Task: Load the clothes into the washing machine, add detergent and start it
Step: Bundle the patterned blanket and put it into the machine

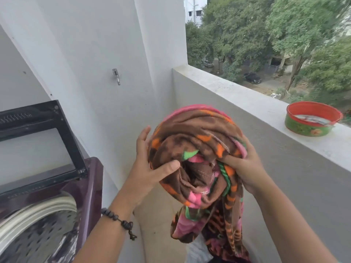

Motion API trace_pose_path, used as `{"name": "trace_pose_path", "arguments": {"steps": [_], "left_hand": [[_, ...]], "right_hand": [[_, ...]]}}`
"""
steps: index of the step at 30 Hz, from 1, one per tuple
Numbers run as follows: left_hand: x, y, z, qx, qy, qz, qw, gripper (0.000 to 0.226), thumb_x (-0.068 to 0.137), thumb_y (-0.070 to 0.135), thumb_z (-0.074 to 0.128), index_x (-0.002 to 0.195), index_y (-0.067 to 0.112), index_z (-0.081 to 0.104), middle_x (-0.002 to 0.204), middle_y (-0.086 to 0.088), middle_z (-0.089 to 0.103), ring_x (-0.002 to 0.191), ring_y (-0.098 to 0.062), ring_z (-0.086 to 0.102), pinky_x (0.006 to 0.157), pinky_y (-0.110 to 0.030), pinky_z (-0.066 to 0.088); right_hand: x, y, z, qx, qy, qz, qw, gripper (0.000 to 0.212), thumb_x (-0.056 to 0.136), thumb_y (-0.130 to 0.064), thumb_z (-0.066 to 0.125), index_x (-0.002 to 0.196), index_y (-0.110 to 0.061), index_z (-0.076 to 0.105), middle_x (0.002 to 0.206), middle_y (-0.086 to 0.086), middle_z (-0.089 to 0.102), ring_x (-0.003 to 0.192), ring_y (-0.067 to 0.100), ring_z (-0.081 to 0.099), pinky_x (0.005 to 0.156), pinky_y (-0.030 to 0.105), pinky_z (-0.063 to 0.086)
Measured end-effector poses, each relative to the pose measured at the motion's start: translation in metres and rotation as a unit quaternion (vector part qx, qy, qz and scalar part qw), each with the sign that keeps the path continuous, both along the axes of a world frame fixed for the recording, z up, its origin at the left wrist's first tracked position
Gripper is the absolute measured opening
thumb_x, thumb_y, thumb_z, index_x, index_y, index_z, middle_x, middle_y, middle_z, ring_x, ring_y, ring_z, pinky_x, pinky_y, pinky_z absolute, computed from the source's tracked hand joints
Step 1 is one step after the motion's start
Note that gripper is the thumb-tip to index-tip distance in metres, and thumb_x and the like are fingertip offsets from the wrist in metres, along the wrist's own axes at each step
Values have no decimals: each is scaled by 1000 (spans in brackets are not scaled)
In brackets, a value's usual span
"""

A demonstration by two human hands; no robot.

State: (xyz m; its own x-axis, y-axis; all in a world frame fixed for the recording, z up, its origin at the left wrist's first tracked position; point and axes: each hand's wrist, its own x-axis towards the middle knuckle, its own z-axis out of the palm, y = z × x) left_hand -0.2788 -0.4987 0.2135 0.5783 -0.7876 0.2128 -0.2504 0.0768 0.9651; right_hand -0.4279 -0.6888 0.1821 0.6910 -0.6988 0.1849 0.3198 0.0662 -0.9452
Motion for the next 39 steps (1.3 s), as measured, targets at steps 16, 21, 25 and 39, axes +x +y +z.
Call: {"name": "trace_pose_path", "arguments": {"steps": [16,21,25,39], "left_hand": [[-38,-37,4,115,-372,91,916,85,64,34,84,133,51,38,110,20,63,99,-5,63,93,-39,52],[-36,-37,2,-30,-244,134,960,66,62,26,86,121,36,58,106,15,70,97,-5,68,82,-22,56],[-27,-33,9,-147,-105,176,968,65,55,16,90,110,38,62,105,11,70,99,-8,67,82,-19,54],[-54,-37,-24,-200,136,192,951,81,65,21,77,137,5,45,128,-19,60,117,-35,60,90,-44,55]], "right_hand": [[-4,-6,30,-560,169,39,810,67,70,-52,64,135,-45,46,107,-8,47,101,17,45,86,46,45],[-33,-25,35,-424,162,155,877,107,66,-51,84,147,-52,14,150,-20,25,143,3,22,115,42,31],[-51,-51,21,-259,144,152,943,120,48,-64,86,142,-64,12,154,-27,20,141,-10,20,115,34,29],[-33,-38,-4,8,-5,176,984,90,47,-20,93,128,-11,54,114,7,72,104,24,69,80,31,57]]}}
